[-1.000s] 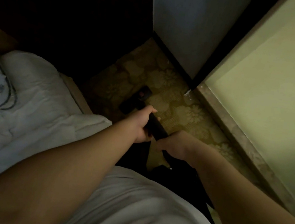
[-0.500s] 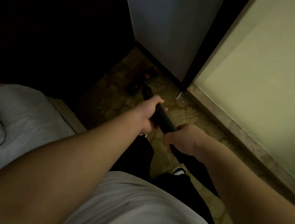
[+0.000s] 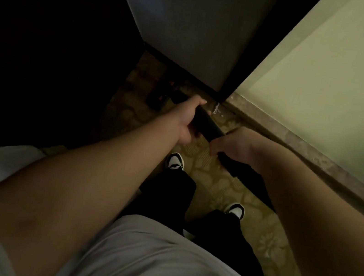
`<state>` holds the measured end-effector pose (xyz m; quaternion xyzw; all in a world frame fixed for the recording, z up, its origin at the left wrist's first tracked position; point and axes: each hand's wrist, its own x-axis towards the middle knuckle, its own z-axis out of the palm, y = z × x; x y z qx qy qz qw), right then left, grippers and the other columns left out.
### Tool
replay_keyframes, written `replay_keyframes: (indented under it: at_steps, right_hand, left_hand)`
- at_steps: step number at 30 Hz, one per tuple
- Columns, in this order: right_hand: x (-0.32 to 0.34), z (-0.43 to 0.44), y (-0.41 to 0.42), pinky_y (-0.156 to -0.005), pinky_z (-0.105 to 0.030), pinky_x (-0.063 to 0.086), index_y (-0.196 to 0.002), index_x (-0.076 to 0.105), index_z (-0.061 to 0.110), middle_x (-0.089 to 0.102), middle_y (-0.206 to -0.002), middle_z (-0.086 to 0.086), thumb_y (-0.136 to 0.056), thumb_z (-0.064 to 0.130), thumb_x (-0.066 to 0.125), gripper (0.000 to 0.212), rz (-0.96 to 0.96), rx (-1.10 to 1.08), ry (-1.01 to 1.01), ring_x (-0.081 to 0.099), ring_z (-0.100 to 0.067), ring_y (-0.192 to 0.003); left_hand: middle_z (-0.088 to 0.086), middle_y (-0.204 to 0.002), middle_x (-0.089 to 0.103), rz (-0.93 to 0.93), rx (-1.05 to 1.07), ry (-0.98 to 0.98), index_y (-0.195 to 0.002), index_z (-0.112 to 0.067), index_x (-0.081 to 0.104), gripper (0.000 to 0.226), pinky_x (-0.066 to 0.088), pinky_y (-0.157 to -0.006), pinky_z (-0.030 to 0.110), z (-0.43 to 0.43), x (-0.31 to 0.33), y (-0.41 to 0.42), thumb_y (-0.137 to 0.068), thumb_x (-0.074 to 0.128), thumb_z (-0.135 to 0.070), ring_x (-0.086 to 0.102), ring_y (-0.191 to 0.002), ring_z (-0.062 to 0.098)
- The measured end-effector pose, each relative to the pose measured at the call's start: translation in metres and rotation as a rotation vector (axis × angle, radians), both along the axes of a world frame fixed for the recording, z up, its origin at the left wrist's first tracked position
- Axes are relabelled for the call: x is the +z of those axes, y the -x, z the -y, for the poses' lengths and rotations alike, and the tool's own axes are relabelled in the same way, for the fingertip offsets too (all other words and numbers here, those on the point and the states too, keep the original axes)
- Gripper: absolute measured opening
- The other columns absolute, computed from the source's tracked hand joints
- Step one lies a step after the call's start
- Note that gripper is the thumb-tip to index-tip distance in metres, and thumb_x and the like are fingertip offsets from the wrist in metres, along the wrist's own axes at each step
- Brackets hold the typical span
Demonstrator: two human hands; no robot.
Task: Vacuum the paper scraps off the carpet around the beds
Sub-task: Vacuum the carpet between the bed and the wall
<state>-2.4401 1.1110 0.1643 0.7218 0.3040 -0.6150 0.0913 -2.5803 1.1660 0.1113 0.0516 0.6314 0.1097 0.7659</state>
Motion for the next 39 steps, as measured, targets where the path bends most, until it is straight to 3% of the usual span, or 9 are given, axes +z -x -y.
replay_keyframes:
  at_steps: [3,8,12,15,21,28,31,34,39]
  right_hand:
    - [0.005,-0.003,-0.004,-0.056,-0.031,0.054,-0.105,0.065,-0.001,0.069,-0.074,-0.014,-0.091,0.014,0.069,0.020,-0.087,-0.044,0.085,0.064,-0.025,-0.054]
    - [0.008,0.006,-0.011,-0.051,-0.026,0.051,-0.105,0.055,0.004,0.061,-0.073,-0.012,-0.098,0.017,0.062,0.016,-0.200,-0.165,0.186,0.060,-0.023,-0.050]
    - [0.009,0.041,-0.022,-0.059,-0.031,0.051,-0.103,0.062,0.003,0.062,-0.078,-0.012,-0.094,0.019,0.066,0.019,-0.246,-0.292,0.142,0.059,-0.025,-0.061]
    - [0.015,0.075,-0.036,-0.051,-0.027,0.048,-0.089,0.064,0.001,0.061,-0.065,-0.011,-0.093,0.014,0.067,0.013,-0.237,-0.377,0.113,0.058,-0.023,-0.049]
    - [0.042,0.144,-0.079,-0.049,-0.023,0.049,-0.085,0.068,0.002,0.065,-0.053,-0.007,-0.089,0.013,0.070,0.011,-0.277,-0.502,0.105,0.061,-0.020,-0.042]
    - [0.069,0.201,-0.111,-0.057,-0.028,0.052,-0.082,0.068,0.001,0.068,-0.065,-0.013,-0.088,0.013,0.067,0.013,-0.345,-0.631,0.092,0.064,-0.025,-0.053]
    - [0.073,0.206,-0.110,-0.061,-0.033,0.048,-0.081,0.064,0.003,0.064,-0.065,-0.013,-0.089,0.010,0.064,0.011,-0.385,-0.747,0.073,0.061,-0.027,-0.058]
    - [0.074,0.195,-0.097,-0.056,-0.031,0.047,-0.082,0.061,0.004,0.061,-0.062,-0.011,-0.091,0.009,0.061,0.010,-0.419,-0.859,0.054,0.058,-0.023,-0.053]
    - [0.063,0.171,-0.059,-0.047,-0.024,0.049,-0.089,0.062,0.002,0.063,-0.063,-0.010,-0.094,0.011,0.060,0.011,-0.465,-1.053,0.054,0.059,-0.020,-0.050]
  left_hand:
    - [0.002,-0.086,0.061,-0.005,-0.029,0.021,-0.090,-0.013,0.059,0.019,0.041,-0.105,0.038,-0.003,0.004,-0.004,-0.096,0.060,-0.031,0.056,-0.102,0.024]
    - [0.001,-0.093,0.065,-0.077,-0.153,0.014,-0.108,-0.015,0.061,0.029,0.047,-0.087,0.037,-0.006,0.012,-0.017,-0.091,0.065,-0.038,0.061,-0.099,0.023]
    - [0.003,-0.096,0.066,-0.125,-0.218,0.008,-0.107,-0.014,0.061,0.029,0.047,-0.104,0.046,0.010,0.014,-0.039,-0.091,0.067,-0.038,0.063,-0.102,0.025]
    - [0.002,-0.091,0.064,-0.125,-0.236,0.009,-0.098,-0.014,0.061,0.023,0.045,-0.108,0.046,0.040,0.019,-0.062,-0.093,0.064,-0.037,0.062,-0.091,0.023]
    - [0.002,-0.091,0.063,-0.141,-0.219,-0.031,-0.098,-0.017,0.062,0.017,0.050,-0.102,0.045,0.112,0.036,-0.114,-0.095,0.064,-0.034,0.061,-0.088,0.021]
    - [0.002,-0.085,0.065,-0.135,-0.301,-0.095,-0.099,-0.015,0.063,0.023,0.052,-0.081,0.038,0.160,0.050,-0.153,-0.094,0.065,-0.038,0.062,-0.082,0.020]
    - [0.002,-0.085,0.067,-0.114,-0.385,-0.151,-0.103,-0.013,0.064,0.029,0.051,-0.088,0.041,0.156,0.055,-0.160,-0.093,0.065,-0.040,0.063,-0.084,0.022]
    - [0.004,-0.087,0.067,-0.088,-0.447,-0.188,-0.105,-0.012,0.064,0.029,0.053,-0.092,0.042,0.138,0.057,-0.159,-0.092,0.066,-0.039,0.064,-0.087,0.023]
    - [0.007,-0.094,0.066,-0.119,-0.617,-0.249,-0.118,-0.008,0.062,0.038,0.053,-0.075,0.035,0.105,0.054,-0.144,-0.092,0.067,-0.035,0.063,-0.088,0.023]
